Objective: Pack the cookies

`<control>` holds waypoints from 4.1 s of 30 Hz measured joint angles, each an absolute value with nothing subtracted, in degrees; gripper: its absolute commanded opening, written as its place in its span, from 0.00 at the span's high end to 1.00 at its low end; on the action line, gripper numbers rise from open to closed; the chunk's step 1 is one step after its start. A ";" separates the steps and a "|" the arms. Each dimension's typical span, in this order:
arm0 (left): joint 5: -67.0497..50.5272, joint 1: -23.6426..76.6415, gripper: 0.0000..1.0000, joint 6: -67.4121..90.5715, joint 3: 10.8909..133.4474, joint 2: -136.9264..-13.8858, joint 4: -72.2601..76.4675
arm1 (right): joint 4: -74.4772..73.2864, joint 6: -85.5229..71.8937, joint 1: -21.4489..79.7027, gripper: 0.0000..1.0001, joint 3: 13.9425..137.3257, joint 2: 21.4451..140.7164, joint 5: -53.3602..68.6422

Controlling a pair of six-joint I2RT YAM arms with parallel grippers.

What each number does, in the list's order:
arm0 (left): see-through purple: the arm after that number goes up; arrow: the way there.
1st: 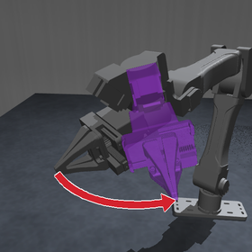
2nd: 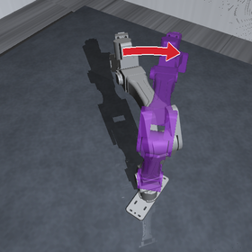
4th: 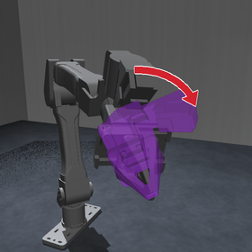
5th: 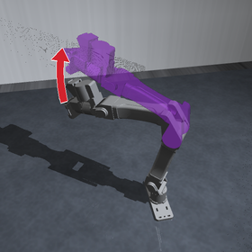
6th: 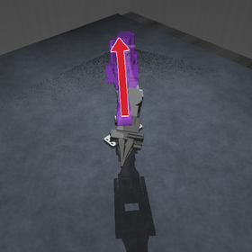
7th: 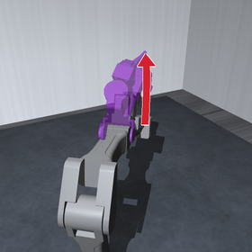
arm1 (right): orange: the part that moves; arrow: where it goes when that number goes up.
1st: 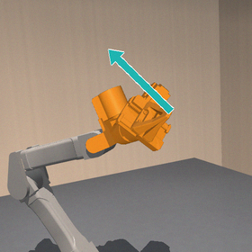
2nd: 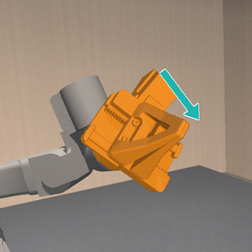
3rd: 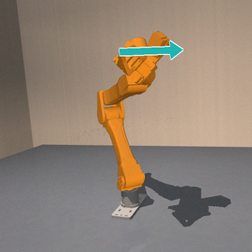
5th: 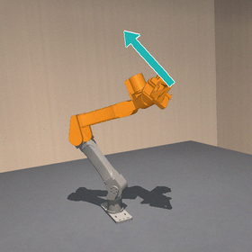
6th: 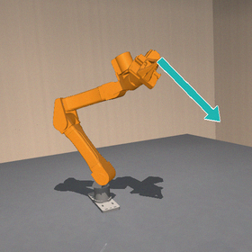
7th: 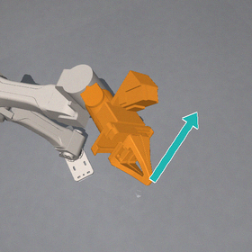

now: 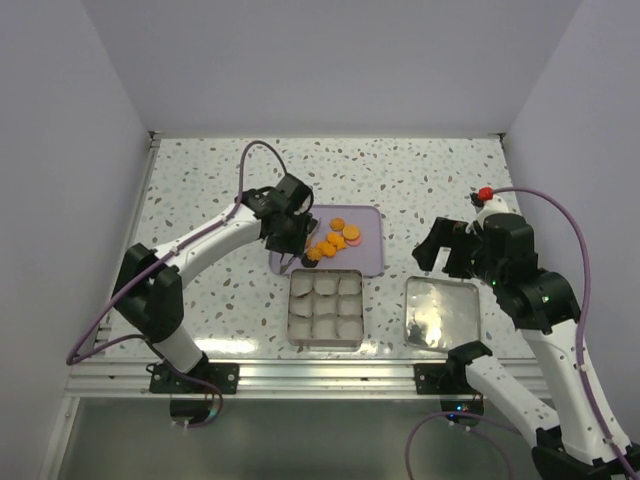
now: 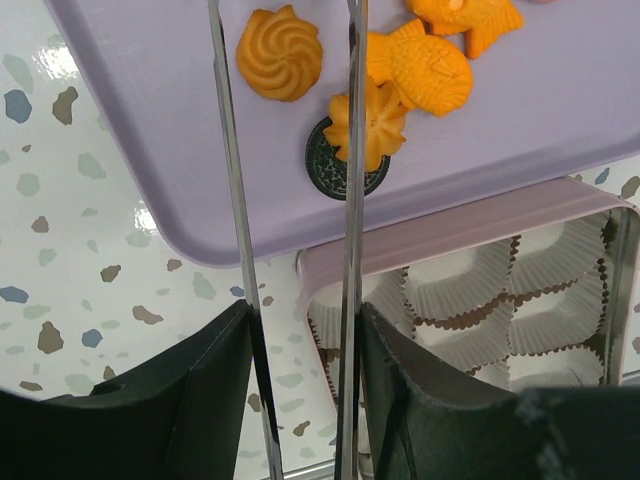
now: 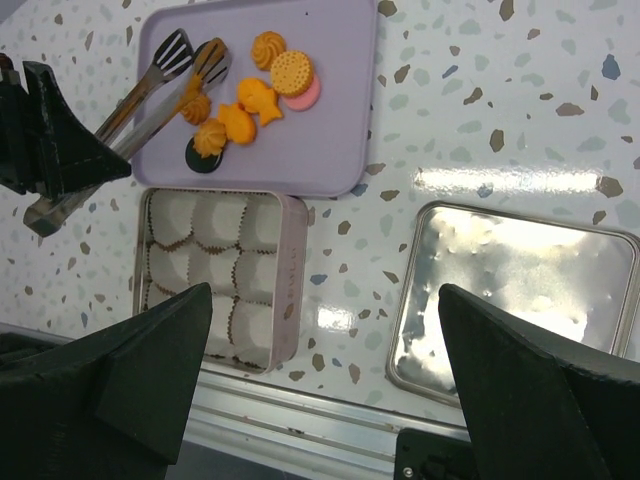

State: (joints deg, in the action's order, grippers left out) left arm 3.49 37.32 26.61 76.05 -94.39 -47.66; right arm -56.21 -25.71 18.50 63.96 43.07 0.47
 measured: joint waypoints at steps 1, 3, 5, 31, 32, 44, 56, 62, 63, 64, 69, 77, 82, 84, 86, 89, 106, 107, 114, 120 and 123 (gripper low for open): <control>3.49 37.32 0.53 26.61 76.05 -94.74 -47.64 | -56.16 -25.58 18.76 0.01 63.99 43.18 0.38; 3.46 37.32 0.56 26.63 76.05 -95.48 -47.64 | -56.21 -25.41 19.14 0.01 63.99 43.35 -0.10; 3.46 37.32 0.62 26.61 76.09 -95.92 -47.68 | -56.21 -25.36 19.31 0.01 64.01 43.51 -0.51; -2.48 40.45 0.74 25.47 86.54 -81.34 -59.68 | -56.18 -25.36 20.69 0.01 64.16 43.75 -0.56; -3.01 41.89 0.74 25.50 85.21 -79.33 -59.61 | -56.18 -25.47 20.73 0.01 64.23 43.75 -0.54; -3.73 54.48 0.77 31.51 71.77 -69.60 -60.84 | -56.71 -26.13 20.75 0.01 64.29 40.82 -0.54; -0.64 55.33 0.65 34.13 68.53 -69.87 -59.64 | -57.95 -26.11 20.97 0.01 63.94 39.07 -0.54; 1.30 55.33 0.59 35.09 68.55 -70.67 -59.40 | -58.00 -26.00 21.82 0.01 63.94 39.07 -0.62; 1.30 55.33 0.59 35.18 68.55 -70.78 -59.42 | -58.00 -25.91 22.02 0.01 63.94 39.07 -0.64; 1.30 55.33 0.58 35.24 68.58 -70.87 -59.44 | -58.00 -25.89 22.15 0.01 63.94 39.07 -0.69; 1.28 55.66 0.52 35.40 68.95 -71.55 -59.61 | -58.00 -25.85 22.50 0.01 63.94 39.09 -1.04; 1.37 55.64 0.50 35.38 70.81 -72.47 -59.51 | -57.95 -25.80 22.79 0.01 63.81 39.09 -2.04; 2.02 55.64 0.50 35.38 72.05 -73.08 -59.70 | -57.95 -25.78 22.83 0.01 63.37 39.09 -2.09; 2.83 55.64 0.50 35.40 73.21 -73.30 -60.18 | -57.95 -25.74 22.83 0.01 63.37 39.09 -2.09; 3.84 55.64 0.50 35.44 74.72 -73.38 -60.88 | -57.95 -25.71 22.83 0.01 63.35 39.09 -2.11; 5.58 55.64 0.50 35.46 77.36 -73.69 -61.93 | -57.95 -25.69 22.83 0.01 63.31 39.09 -2.09; 11.64 44.97 0.46 35.35 80.84 -80.62 -63.55 | -57.89 -25.76 22.83 0.01 62.48 39.40 -2.02; 11.73 44.97 0.46 35.33 81.01 -81.71 -63.40 | -57.89 -25.76 22.83 0.01 62.46 39.46 -2.00; 12.01 44.73 0.45 35.31 81.17 -87.09 -61.95 | -57.89 -25.85 22.83 0.01 62.41 39.51 -2.00; 12.27 44.23 0.45 34.85 81.54 -90.06 -60.58 | -57.89 -25.85 22.83 0.01 62.30 39.88 -1.98; 12.25 43.88 0.45 34.85 81.56 -91.18 -59.99 | -57.89 -25.85 22.83 0.01 62.28 39.99 -1.96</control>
State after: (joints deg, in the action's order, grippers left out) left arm 12.25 43.88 34.85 81.56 -91.18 -59.99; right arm -57.89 -25.85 22.83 62.28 39.99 -1.96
